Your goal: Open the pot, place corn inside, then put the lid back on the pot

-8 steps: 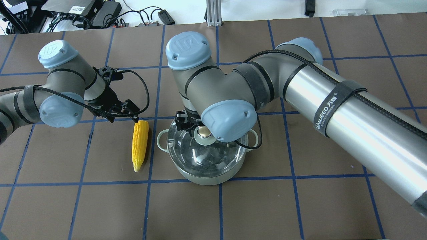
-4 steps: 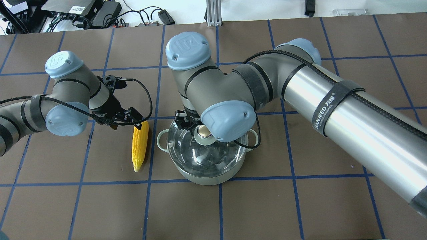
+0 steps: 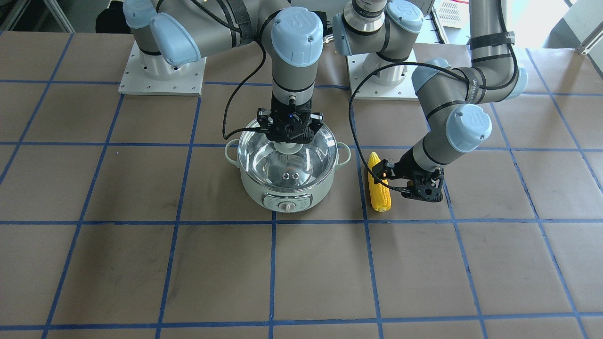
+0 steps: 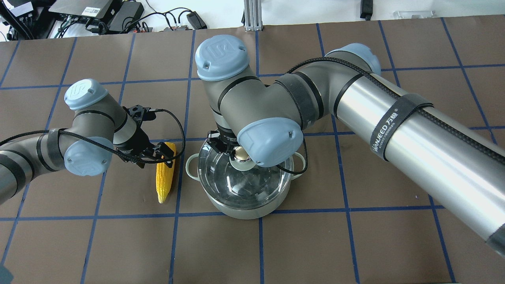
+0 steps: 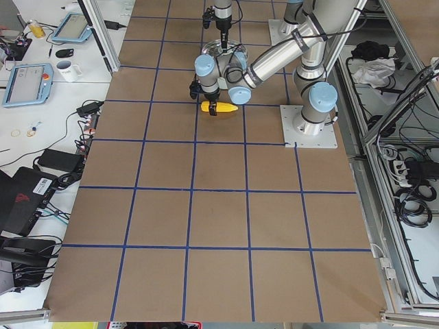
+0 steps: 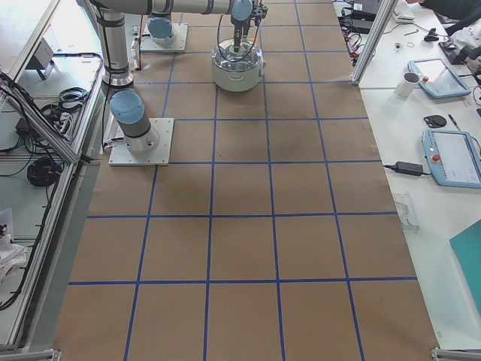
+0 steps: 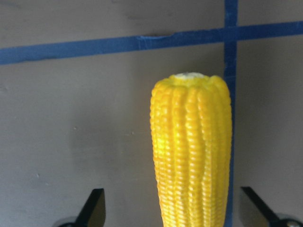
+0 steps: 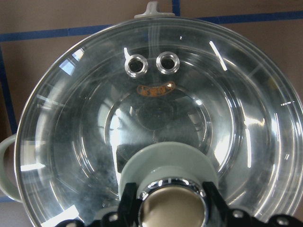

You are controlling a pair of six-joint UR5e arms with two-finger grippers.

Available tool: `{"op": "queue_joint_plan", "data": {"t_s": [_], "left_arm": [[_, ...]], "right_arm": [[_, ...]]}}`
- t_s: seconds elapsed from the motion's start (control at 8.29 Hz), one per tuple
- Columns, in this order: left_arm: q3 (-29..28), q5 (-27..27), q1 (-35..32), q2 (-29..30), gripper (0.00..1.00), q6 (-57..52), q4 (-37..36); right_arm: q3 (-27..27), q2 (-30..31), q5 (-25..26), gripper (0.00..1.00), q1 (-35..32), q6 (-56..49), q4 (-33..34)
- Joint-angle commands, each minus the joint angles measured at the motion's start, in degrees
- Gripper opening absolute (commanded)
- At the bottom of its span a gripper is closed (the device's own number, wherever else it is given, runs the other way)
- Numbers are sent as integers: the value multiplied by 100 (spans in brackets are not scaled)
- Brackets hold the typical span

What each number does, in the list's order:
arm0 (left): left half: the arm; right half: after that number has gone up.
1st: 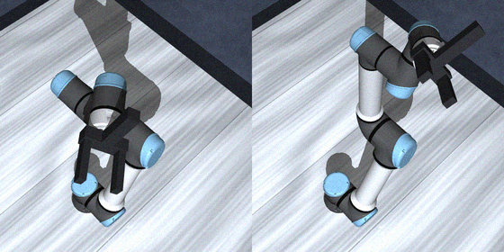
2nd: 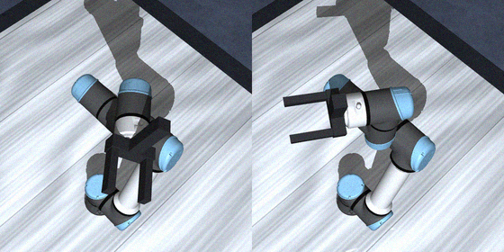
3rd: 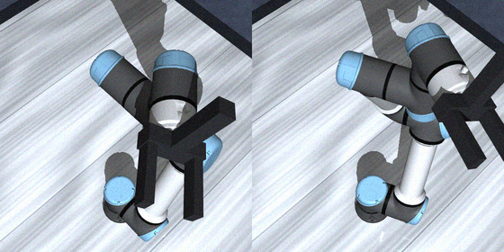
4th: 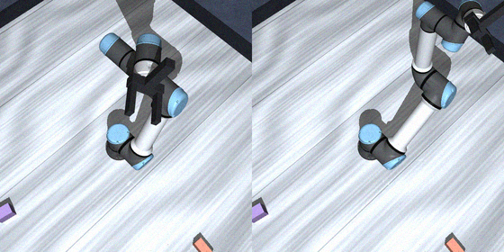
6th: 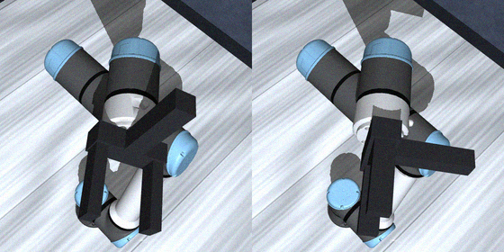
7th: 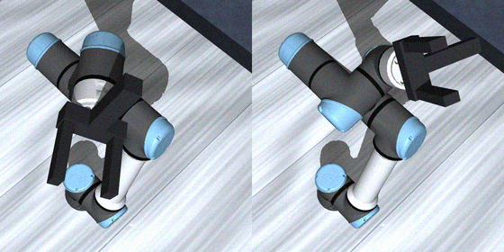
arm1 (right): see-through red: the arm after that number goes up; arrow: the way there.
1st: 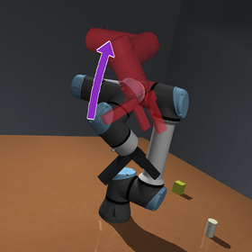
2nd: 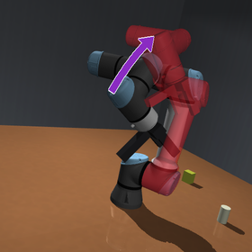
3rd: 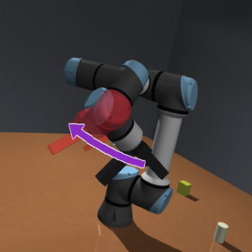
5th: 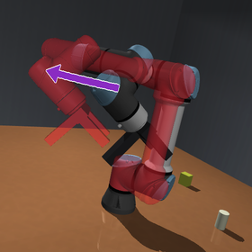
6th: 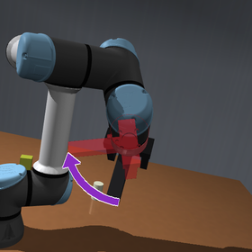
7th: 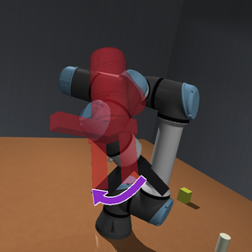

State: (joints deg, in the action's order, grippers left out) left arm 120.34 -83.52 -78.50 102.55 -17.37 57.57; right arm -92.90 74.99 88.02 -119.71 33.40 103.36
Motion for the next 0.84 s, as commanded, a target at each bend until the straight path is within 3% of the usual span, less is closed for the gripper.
{"op": "queue_joint_plan", "data": {"t_s": [0.0, 0.24, 0.36, 0.48, 0.6, 0.72], "left_arm": [[131, 371, -42, 239, 98, 119, -176], [122, 354, -51, 248, 92, 163, -176], [122, 310, -51, 248, 70, 120, -176], [113, 301, -51, 248, 35, 154, -167], [104, 301, -51, 248, 16, 198, -167], [95, 266, -51, 187, 7, 190, -150]], "right_arm": [[35, 50, 5, 9, 9, -1, -17], [35, 505, -65, 10, -26, -18, -113], [44, 760, -39, 10, 26, -79, -227], [53, 980, -30, 10, 174, -271, -446], [96, 1148, 22, 11, 524, -508, -474], [123, 1358, -38, 11, 1093, -911, -614]]}}
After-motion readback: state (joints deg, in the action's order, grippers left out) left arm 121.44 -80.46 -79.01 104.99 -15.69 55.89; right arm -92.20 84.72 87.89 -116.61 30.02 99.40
